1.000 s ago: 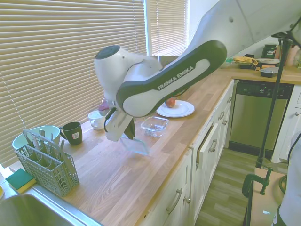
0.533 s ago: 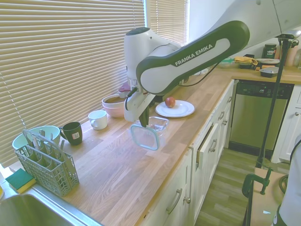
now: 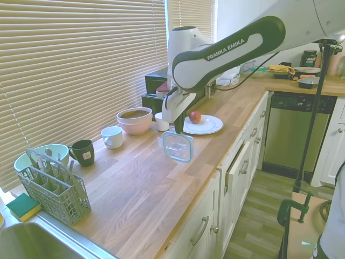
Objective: Cover the lid of the food container
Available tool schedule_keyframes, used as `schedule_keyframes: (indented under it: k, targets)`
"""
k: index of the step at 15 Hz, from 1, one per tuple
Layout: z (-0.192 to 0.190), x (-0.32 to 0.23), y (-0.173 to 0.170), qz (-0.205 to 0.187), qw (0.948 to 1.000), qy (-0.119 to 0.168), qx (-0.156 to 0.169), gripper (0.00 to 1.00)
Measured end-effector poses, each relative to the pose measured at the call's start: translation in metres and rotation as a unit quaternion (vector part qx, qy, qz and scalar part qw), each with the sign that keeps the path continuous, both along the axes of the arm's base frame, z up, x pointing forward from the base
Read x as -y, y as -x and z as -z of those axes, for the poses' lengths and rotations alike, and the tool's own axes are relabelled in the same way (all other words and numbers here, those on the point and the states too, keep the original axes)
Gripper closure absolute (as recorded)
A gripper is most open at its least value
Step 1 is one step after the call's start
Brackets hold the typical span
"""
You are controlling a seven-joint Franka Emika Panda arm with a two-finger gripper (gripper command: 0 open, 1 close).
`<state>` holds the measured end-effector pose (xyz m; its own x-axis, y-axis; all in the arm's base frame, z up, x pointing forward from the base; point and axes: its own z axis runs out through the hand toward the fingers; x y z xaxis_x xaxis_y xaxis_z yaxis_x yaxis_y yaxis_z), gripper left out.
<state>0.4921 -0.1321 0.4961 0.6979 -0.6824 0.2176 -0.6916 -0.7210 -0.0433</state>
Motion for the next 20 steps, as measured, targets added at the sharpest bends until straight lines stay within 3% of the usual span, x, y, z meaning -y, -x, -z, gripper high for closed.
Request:
schedule_keyframes:
  k: [11,20]
  targets:
    - [-0.008,0.052,-0.050,-0.008,0.9998,-0.016,0.000,1.00]
    - [-0.006,0.106,-0.033,0.005,0.9991,-0.042,0.007,1.00]
